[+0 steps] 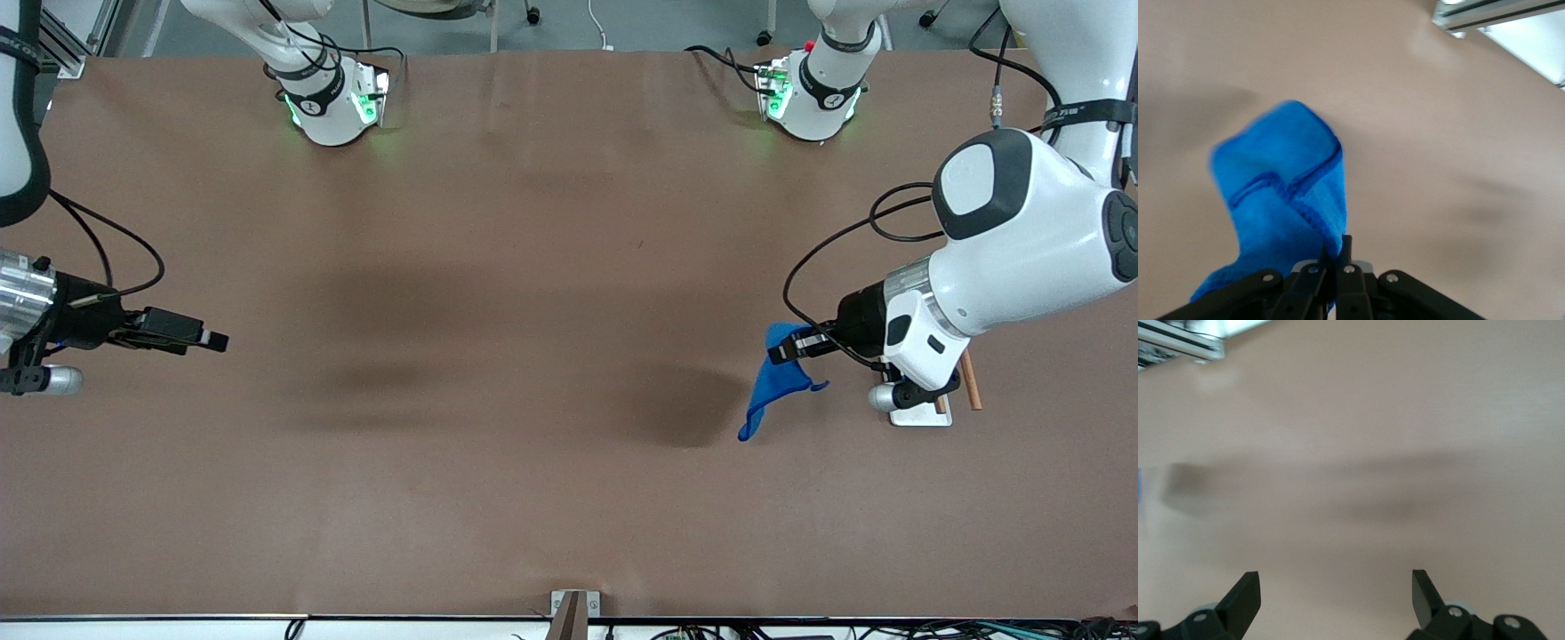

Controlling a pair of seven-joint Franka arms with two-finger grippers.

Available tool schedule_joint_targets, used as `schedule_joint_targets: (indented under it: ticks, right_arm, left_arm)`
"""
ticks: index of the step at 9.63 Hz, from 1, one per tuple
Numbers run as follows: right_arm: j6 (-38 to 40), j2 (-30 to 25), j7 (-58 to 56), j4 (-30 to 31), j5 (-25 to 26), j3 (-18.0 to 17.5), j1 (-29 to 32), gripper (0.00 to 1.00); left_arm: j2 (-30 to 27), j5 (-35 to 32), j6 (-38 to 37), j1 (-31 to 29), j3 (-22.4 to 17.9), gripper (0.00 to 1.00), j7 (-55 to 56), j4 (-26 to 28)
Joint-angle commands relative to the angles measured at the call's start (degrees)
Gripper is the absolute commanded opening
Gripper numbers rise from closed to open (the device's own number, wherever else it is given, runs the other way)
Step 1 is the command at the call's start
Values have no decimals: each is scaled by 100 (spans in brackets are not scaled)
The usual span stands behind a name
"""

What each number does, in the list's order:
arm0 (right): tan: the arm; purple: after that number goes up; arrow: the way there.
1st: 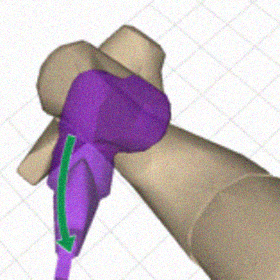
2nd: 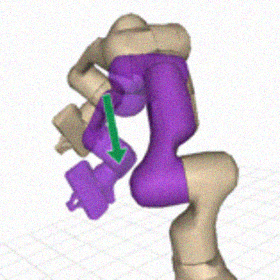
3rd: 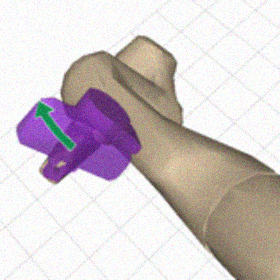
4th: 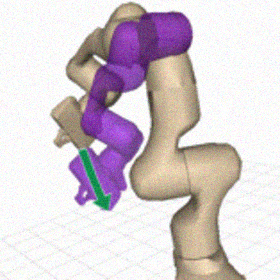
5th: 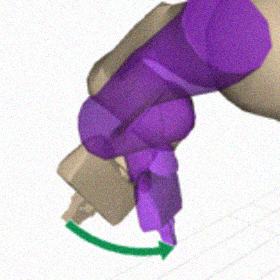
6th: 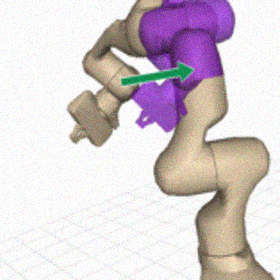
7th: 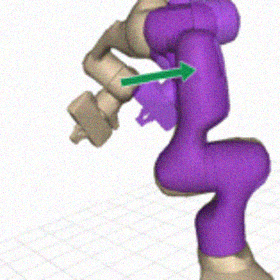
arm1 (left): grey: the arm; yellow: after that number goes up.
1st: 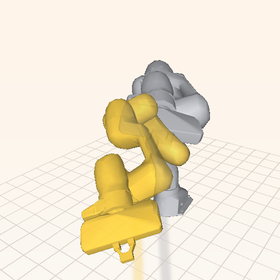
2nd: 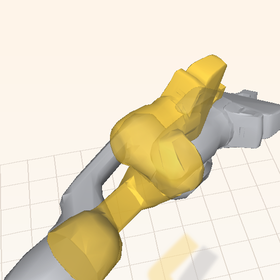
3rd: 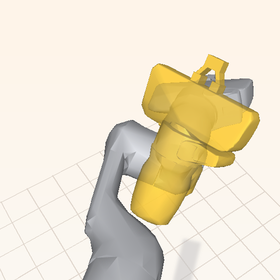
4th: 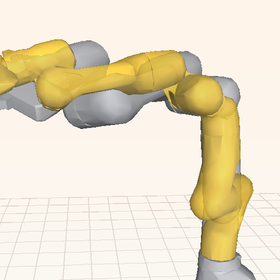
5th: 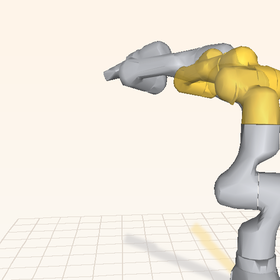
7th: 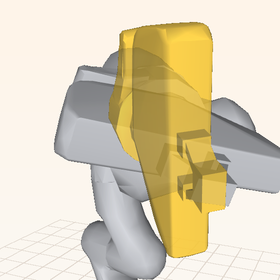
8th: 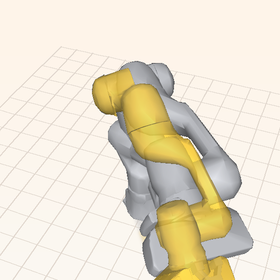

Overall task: Right arm passes towel to left arm to hang
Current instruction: 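Carry the towel with the left gripper over the wooden rods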

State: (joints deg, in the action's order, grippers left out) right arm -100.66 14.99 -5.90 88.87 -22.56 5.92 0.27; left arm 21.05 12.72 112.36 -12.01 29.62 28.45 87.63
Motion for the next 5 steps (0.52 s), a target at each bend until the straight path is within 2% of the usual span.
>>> schedule_joint_targets:
  ticks: [1, 2, 3, 5]
  right_arm:
    - [-7, -267, 535, -2, 1318, -99, -88, 100]
    - [37, -443, 555, 60, 1603, -100, -141, 100]
    - [46, -679, 546, 243, 1615, -91, -124, 100]
    - [37, -1373, 546, 831, 1911, -73, -98, 100]
  left_arm:
    - [66, -890, -362, -100, -27, 0, 352, 35]
    - [83, -1129, -547, -100, -27, 0, 685, 26]
    - [101, -1427, -740, -117, -27, 0, 1132, 26]
    - [92, -1711, -1031, -379, -44, 1, 1724, 26]
